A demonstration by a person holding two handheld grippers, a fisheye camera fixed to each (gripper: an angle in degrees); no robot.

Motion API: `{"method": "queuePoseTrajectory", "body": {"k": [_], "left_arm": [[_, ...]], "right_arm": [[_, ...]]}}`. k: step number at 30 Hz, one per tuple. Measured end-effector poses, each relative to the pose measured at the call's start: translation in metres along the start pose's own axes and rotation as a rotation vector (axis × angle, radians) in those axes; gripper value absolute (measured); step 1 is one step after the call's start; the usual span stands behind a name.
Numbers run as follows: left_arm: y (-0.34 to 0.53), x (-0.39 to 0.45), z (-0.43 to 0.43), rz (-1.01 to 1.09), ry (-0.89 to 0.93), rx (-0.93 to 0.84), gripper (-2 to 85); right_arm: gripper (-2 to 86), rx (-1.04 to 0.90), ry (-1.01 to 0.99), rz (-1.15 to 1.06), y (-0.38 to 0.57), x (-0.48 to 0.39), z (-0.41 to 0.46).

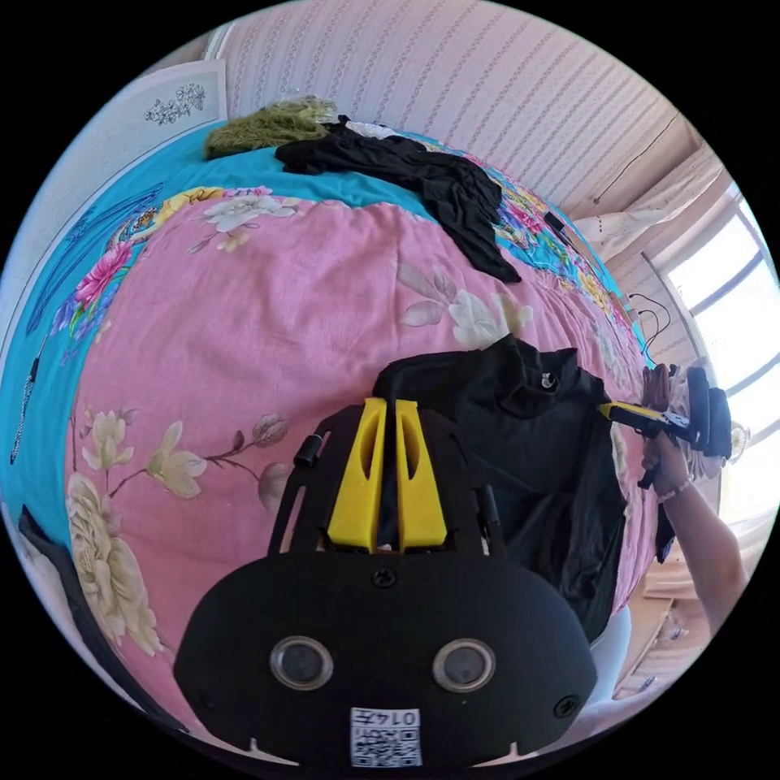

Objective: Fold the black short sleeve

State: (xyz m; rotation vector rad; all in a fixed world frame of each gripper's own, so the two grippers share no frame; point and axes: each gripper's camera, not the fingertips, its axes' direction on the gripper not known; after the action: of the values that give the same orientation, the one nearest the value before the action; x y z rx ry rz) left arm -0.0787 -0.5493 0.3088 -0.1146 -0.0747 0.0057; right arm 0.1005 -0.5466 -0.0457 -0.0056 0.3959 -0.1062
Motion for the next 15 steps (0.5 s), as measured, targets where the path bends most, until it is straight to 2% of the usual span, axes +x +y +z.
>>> {"method": "queuePoseTrajectory", "body": {"k": [3, 9, 15], "left_arm": [[-0.007, 0.004, -0.032, -0.006, 0.041, 0.094, -0.5], [-0.023, 0.027, -0.096, 0.021, 0.08, 0.208, -0.9], [0.029, 0.04, -0.154, 0.112, 0.114, 0.246, -0.9]], "right_arm": [[1.2, 0.052, -0.062, 0.006, 0.01, 0.015, -0.025], [0.5, 0.19, -0.054, 0.029, 0.019, 0.021, -0.097], [0.4, 0.249, 0.001, -0.082, 0.065, -0.002, -0.153]]}}
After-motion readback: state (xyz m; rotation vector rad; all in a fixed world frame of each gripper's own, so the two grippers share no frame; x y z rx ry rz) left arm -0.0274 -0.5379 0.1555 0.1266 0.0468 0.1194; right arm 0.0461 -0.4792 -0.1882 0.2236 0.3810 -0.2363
